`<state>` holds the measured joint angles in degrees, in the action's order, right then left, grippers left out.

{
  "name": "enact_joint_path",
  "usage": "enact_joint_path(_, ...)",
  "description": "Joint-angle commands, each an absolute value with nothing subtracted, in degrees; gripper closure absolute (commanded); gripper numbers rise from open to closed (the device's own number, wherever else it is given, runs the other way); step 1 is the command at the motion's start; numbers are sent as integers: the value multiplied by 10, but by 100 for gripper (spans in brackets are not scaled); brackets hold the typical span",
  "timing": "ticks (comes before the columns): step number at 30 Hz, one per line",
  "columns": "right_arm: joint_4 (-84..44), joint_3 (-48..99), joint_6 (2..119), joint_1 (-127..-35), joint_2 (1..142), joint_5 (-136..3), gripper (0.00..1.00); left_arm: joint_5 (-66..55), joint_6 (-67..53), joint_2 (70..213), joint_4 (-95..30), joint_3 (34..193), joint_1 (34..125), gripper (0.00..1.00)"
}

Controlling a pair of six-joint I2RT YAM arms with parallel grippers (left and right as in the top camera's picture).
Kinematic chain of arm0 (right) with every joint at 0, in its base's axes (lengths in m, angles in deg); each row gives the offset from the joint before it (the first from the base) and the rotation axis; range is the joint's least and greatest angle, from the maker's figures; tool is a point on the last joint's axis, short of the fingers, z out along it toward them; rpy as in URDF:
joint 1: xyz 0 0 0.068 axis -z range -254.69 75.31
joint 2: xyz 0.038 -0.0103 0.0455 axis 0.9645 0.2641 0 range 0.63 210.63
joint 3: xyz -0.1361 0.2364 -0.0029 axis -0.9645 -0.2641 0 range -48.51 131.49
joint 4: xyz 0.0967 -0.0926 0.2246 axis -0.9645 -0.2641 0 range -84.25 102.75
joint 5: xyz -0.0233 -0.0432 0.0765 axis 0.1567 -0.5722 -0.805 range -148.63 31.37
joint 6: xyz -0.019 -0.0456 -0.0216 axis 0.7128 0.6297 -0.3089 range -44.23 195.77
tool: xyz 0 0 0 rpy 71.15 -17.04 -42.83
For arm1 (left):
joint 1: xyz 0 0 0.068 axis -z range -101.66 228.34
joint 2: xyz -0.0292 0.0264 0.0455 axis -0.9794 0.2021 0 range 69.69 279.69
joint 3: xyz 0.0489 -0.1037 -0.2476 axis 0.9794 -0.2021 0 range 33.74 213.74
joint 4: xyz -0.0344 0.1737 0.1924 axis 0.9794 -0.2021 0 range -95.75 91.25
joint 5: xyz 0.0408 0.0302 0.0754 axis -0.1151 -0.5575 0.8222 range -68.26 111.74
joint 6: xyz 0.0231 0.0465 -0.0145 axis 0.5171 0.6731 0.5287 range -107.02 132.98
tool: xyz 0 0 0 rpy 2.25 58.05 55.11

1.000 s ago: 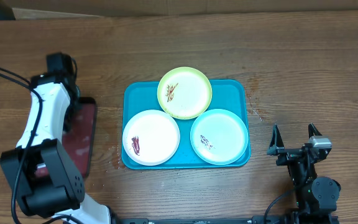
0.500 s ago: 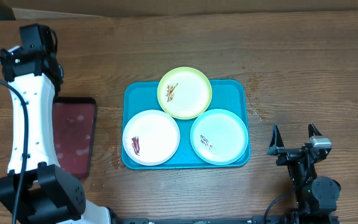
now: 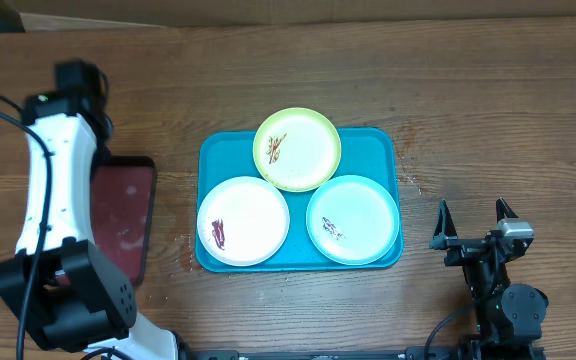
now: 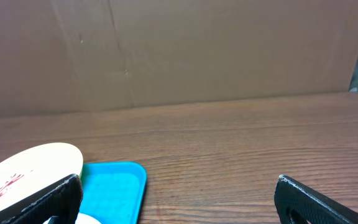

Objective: Clean dirty plates on tray and stack at the side
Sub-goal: 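Carry the sponge right and place it on the white plate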

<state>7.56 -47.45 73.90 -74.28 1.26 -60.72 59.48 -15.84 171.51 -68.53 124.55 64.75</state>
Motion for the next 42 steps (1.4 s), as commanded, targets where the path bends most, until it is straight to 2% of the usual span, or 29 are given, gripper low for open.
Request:
enact_joint_path(1,79,-480,741,-740,8,-602,0,596,-184,1700,-717,1339,645,96)
enact_joint_path(12,79,-480,741,-740,8,-602,0,567,-210,1712,-618,1113,637,96)
enact_joint_path(16,79,-480,741,-740,8,-602,0,566,-179,1709,-652,1173,637,96)
enact_joint_path(21,79,-480,741,-740,8,-602,0,549,-179,1708,-745,1348,637,96)
enact_joint_path(24,79,-480,741,-740,8,-602,0,468,-179,1708,-787,1441,638,96)
enact_joint_path(27,79,-480,741,-740,8,-602,0,315,-178,1708,-811,1499,638,96)
enact_joint_path(31,79,-480,741,-740,8,-602,0,79,-144,1710,-830,1497,650,96)
enact_joint_path(34,79,-480,741,-740,8,-602,0,-32,-73,1710,-847,1472,677,96)
enact_joint_path(37,79,-480,741,-740,8,-602,0,-29,-31,1710,-853,1424,728,96)
enact_joint_path(42,79,-480,741,-740,8,-602,0,-20,-31,1710,-808,1308,815,96)
